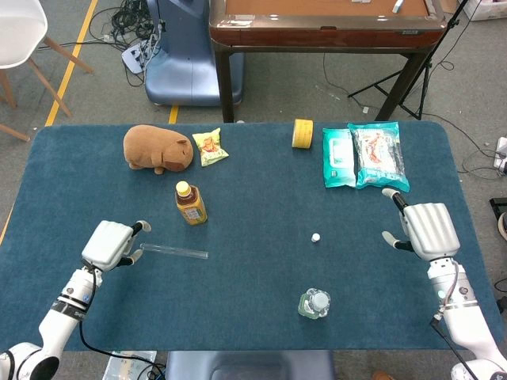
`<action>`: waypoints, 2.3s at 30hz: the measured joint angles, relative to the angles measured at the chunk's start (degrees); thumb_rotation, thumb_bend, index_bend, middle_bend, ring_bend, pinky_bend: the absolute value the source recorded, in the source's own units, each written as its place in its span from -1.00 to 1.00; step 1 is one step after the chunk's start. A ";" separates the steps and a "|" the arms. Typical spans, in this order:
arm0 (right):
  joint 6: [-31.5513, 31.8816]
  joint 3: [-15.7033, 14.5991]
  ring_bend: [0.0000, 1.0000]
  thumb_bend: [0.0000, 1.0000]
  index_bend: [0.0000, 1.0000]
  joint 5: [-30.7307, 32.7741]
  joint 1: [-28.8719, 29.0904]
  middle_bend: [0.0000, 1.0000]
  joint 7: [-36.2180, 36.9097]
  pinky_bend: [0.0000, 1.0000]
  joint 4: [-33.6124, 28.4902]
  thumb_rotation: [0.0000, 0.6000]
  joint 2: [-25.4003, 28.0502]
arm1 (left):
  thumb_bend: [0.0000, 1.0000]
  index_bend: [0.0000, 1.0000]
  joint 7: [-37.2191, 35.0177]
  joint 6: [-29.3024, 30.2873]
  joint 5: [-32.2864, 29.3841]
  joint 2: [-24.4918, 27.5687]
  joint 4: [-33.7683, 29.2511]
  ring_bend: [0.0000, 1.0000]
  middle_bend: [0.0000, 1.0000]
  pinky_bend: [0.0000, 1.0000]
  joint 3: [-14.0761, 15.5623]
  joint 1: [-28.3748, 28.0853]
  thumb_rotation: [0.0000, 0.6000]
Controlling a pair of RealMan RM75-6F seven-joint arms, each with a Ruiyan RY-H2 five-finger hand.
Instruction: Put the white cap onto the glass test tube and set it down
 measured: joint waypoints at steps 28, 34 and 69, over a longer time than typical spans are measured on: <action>-1.53 1.09 0.88 -0.64 -0.54 -0.80 -5.43 0.67 5.83 1.00 2.68 1.00 2.37 | -0.48 -0.13 16.21 -8.17 -16.08 -15.90 8.96 0.81 0.78 0.91 0.83 -10.64 1.00; -2.06 1.53 0.88 -0.64 -0.54 -1.00 -5.99 0.67 6.35 1.00 3.00 1.00 2.74 | -0.48 -0.09 17.40 -8.39 -19.00 -16.91 10.40 0.81 0.78 0.91 1.12 -11.54 1.00; -3.06 3.11 0.91 -0.64 -0.54 -1.22 -7.77 0.68 6.71 1.00 2.82 1.00 3.01 | -0.34 0.11 15.77 -8.72 -24.05 -17.94 13.08 0.83 0.81 0.93 3.10 -13.59 1.00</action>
